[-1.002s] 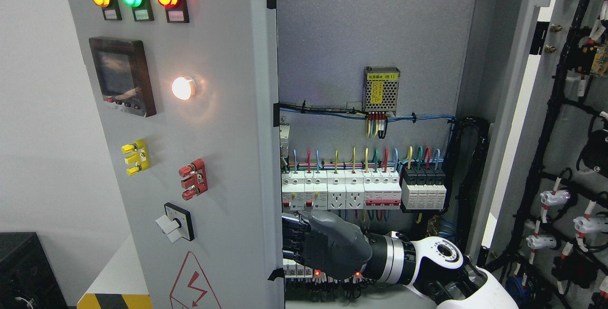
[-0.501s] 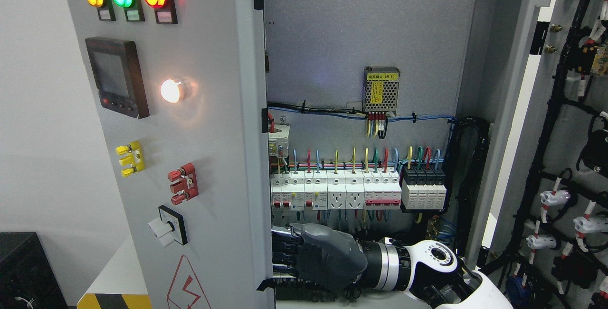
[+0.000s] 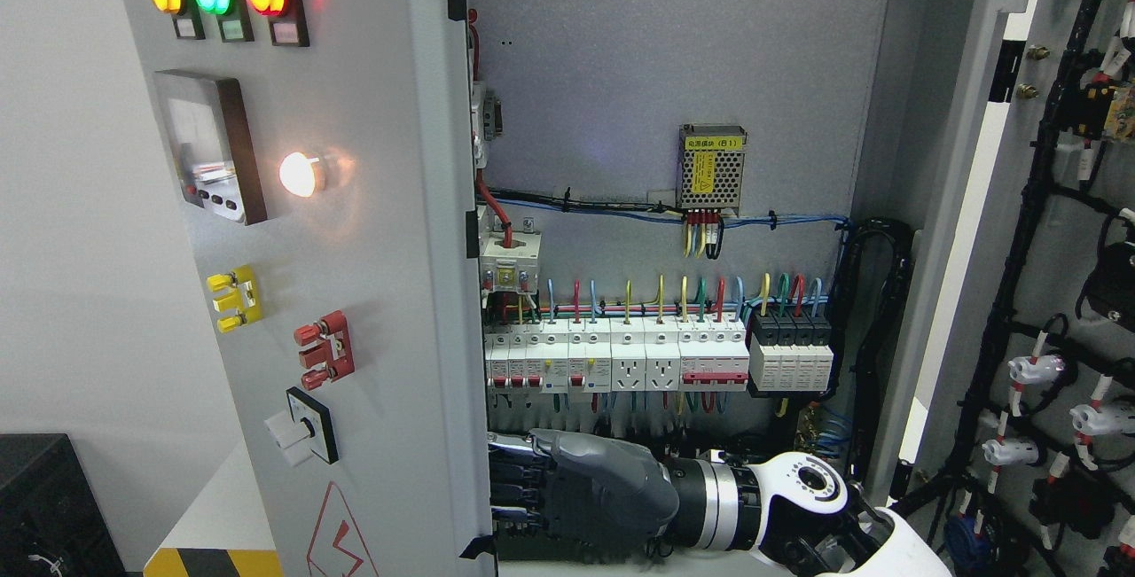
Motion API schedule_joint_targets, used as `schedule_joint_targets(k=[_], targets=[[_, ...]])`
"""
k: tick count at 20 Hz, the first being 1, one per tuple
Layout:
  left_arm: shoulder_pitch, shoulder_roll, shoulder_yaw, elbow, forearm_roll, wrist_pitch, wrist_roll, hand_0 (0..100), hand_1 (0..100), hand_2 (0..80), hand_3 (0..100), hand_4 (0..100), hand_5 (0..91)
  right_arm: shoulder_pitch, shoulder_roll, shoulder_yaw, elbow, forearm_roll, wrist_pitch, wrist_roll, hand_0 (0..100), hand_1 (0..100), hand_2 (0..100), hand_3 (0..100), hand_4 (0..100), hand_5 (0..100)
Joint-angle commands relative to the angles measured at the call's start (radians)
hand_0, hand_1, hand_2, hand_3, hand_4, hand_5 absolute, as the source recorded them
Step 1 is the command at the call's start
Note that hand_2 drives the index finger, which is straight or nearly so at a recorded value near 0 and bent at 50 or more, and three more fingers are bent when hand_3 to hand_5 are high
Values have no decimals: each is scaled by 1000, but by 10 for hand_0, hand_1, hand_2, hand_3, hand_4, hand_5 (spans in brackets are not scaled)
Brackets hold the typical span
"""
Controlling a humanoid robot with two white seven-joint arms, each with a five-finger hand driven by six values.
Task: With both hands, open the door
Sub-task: 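Keep pushing the lamp door with the right hand until fully open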
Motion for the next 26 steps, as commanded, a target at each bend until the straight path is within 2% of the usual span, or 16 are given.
schedule_joint_targets(k=[1, 13, 16, 21, 24, 26], targets=[[0, 0, 0, 0, 0, 0, 0, 120, 556, 0, 0, 0, 0, 1, 4, 62, -46, 0, -1, 0, 102, 128, 0, 0, 0, 0], [0, 0, 0, 0, 0, 0, 0, 120, 556, 0, 0, 0, 0, 4, 16, 119, -77, 2, -1, -6, 101, 128, 0, 0, 0, 0], [0, 0, 0, 0, 0, 0, 0, 120, 556, 0, 0, 0, 0, 4, 30, 120, -85, 2, -3, -9, 102, 128, 0, 0, 0, 0], [0, 0, 0, 0, 0, 0, 0, 120, 556, 0, 0, 0, 0, 4, 58, 154, -89, 8, -1, -12, 102, 128, 0, 0, 0, 0], [0, 0, 0, 0, 0, 0, 0, 120, 556, 0, 0, 0, 0, 4, 67, 168, -92, 5, -1, -38, 102, 128, 0, 0, 0, 0], [0, 0, 0, 0, 0, 0, 0, 120, 556, 0, 0, 0, 0, 4, 70, 183, -101, 6, -1, -41, 102, 128, 0, 0, 0, 0]])
